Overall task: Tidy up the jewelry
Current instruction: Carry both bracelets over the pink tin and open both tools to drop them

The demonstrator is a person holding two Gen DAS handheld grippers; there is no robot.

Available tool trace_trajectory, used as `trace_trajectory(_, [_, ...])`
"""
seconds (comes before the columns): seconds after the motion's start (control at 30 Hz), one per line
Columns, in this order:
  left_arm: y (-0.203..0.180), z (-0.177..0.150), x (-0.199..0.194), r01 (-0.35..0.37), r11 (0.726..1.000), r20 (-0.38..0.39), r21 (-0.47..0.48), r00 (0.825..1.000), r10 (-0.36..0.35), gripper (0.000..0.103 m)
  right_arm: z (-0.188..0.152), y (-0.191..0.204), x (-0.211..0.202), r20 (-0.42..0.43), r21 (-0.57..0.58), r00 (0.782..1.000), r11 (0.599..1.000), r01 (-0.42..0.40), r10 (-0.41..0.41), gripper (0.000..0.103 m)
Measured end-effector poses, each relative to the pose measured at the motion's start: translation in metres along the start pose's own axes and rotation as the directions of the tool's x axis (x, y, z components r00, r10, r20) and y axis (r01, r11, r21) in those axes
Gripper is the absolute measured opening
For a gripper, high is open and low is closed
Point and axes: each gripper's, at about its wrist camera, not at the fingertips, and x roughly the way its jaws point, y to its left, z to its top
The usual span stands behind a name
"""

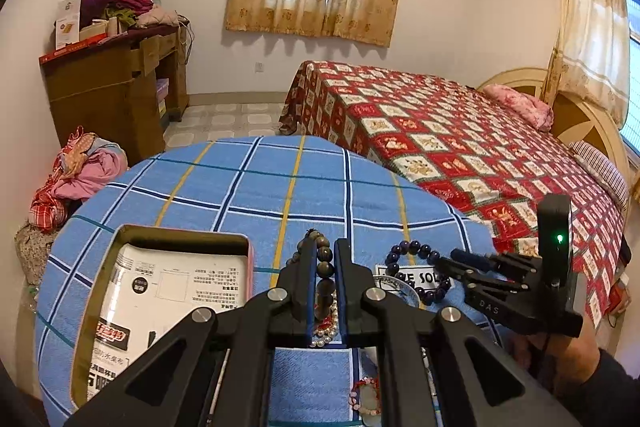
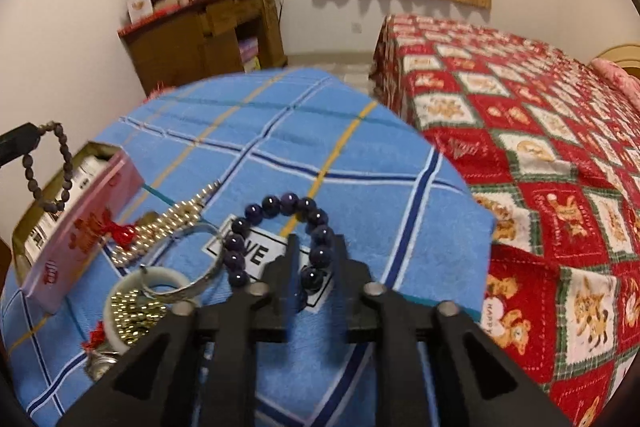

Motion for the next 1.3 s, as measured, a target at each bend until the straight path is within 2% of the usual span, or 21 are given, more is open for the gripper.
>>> trace_trajectory(0.03, [0.000,-0.001,0.003,0.000,1.000,-0.006,0.002,1.000,0.000,0.008,0.002,0.002,0.001,0.003,-0.010,1.000,1.000,0.009,-0.009,0.056])
trace_trajectory(0.07, [0.000,-0.002,0.005,-0.002,1.000,-0.012,0.004,1.000,0.002,0.008,0.003,0.003,0.002,0.000,-0.020,1.000,1.000,0.020,-0.020,0.059])
trace_trajectory(0.13, [0.001,-0.004,0.007,-0.003,1.000,-0.016,0.005,1.000,0.003,0.008,0.005,0.006,0.010,-0.038,-0.047,0.998,0.998,0.040,-0.042,0.053])
trace_trajectory(0.2, [0.002,-0.005,0.008,-0.005,1.000,-0.017,0.006,1.000,0.005,0.008,0.006,0.009,0.019,-0.072,-0.076,0.996,0.996,0.052,-0.057,0.023])
trace_trajectory(0.27, [0.003,-0.005,0.005,-0.007,1.000,-0.010,0.009,1.000,0.007,0.008,0.005,0.012,0.020,-0.078,-0.102,0.994,0.993,0.064,-0.072,0.018])
trace_trajectory(0.33, [0.006,-0.002,0.000,-0.010,1.000,0.000,0.004,1.000,0.010,0.008,0.006,0.014,0.016,-0.079,-0.100,0.995,0.994,0.049,-0.057,0.017])
trace_trajectory(0.53, [0.019,0.007,-0.020,-0.015,1.000,0.048,-0.015,0.999,0.016,0.008,0.023,0.033,-0.031,0.028,-0.157,0.997,0.985,0.075,-0.072,0.016])
trace_trajectory(0.63, [0.024,0.009,-0.026,-0.021,1.000,0.060,-0.016,0.998,0.022,0.008,0.035,0.047,-0.045,0.054,-0.195,0.996,0.978,0.074,-0.064,0.016])
trace_trajectory(0.9, [0.060,0.013,-0.034,-0.089,0.995,0.057,-0.050,0.994,0.092,0.008,0.061,0.083,-0.063,0.124,-0.285,0.991,0.955,0.080,-0.046,0.016])
trace_trajectory(1.0, [0.075,0.013,-0.036,-0.113,0.991,0.055,-0.066,0.992,0.116,0.008,0.067,0.096,-0.063,0.128,-0.299,0.992,0.953,0.041,-0.003,0.016])
trace_trajectory(1.1, [0.091,0.012,-0.035,-0.141,0.987,0.048,-0.079,0.988,0.145,0.008,0.076,0.117,-0.063,0.121,-0.310,0.990,0.950,-0.037,0.078,0.016])
trace_trajectory(1.3, [0.113,0.010,-0.026,-0.160,0.981,0.020,-0.106,0.986,0.163,0.008,0.084,0.156,-0.062,0.139,-0.352,0.976,0.930,-0.108,0.166,0.016])
